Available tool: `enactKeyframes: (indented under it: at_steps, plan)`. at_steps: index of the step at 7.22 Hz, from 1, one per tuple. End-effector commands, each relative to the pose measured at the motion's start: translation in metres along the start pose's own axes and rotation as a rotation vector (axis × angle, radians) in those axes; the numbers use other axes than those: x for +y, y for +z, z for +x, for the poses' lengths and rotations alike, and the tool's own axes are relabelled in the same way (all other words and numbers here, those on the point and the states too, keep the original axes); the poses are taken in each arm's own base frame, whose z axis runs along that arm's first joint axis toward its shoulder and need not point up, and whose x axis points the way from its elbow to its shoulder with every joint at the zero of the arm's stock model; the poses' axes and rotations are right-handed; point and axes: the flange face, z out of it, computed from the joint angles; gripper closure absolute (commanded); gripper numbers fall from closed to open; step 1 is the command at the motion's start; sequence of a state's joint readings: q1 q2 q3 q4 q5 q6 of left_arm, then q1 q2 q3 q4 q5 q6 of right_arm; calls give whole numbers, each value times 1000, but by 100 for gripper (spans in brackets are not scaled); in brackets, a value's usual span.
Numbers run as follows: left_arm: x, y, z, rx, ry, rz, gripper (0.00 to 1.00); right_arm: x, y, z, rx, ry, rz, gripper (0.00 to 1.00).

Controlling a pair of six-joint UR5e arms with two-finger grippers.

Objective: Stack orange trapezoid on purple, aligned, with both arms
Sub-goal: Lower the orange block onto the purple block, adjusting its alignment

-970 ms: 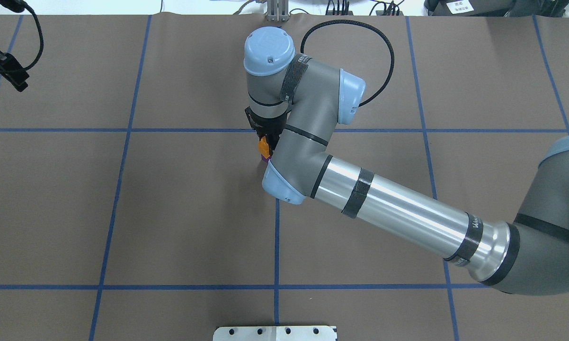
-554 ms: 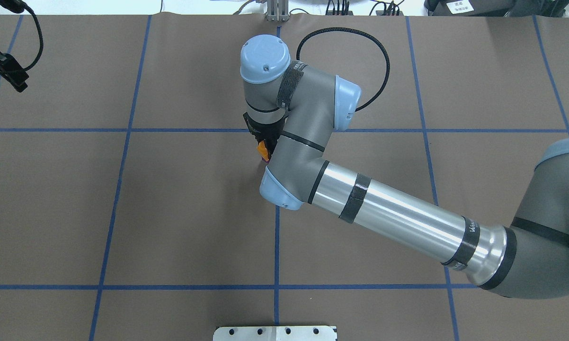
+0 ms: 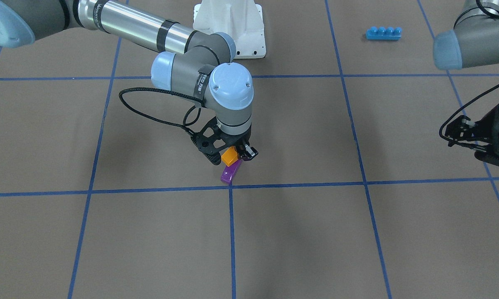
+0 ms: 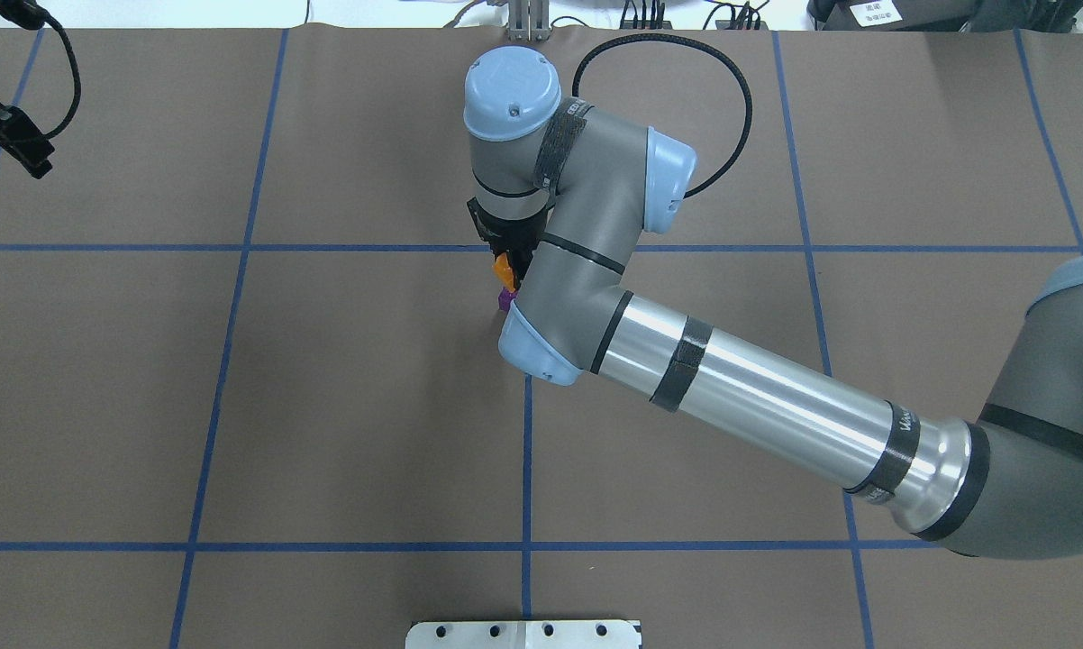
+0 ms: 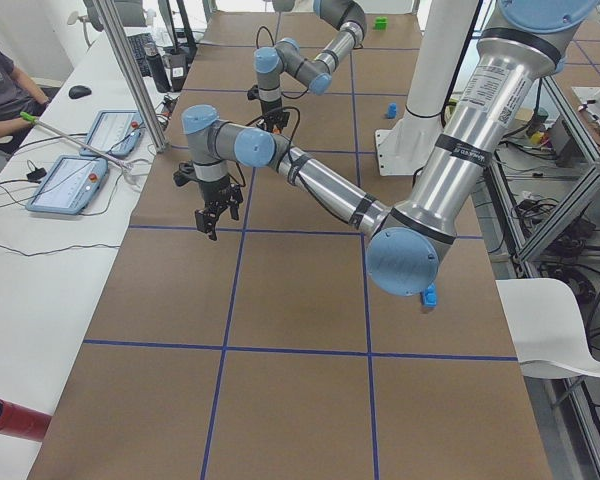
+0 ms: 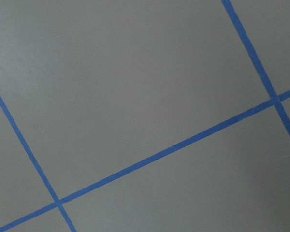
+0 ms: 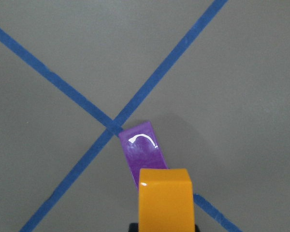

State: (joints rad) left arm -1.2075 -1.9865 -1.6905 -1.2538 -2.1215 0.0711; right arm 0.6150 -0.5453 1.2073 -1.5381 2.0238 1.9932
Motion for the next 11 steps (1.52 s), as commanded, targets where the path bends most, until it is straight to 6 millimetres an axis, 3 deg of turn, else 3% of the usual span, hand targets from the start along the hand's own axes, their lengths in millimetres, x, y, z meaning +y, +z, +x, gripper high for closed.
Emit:
enactKeyframes:
  at_steps: [1, 3, 7, 11]
  plan:
    - [0, 0, 0, 0, 0, 1, 0, 4, 4, 2, 3, -6, 0, 100]
    - [1, 0, 0, 0, 2, 1, 0, 11, 10, 5, 10, -20, -2, 100]
    - [1, 0, 1, 0, -2, 2, 0, 1, 8, 2, 0, -35, 14, 100]
    - [2, 0, 1, 1, -2, 2, 0, 7, 24, 10, 9, -74, 31, 100]
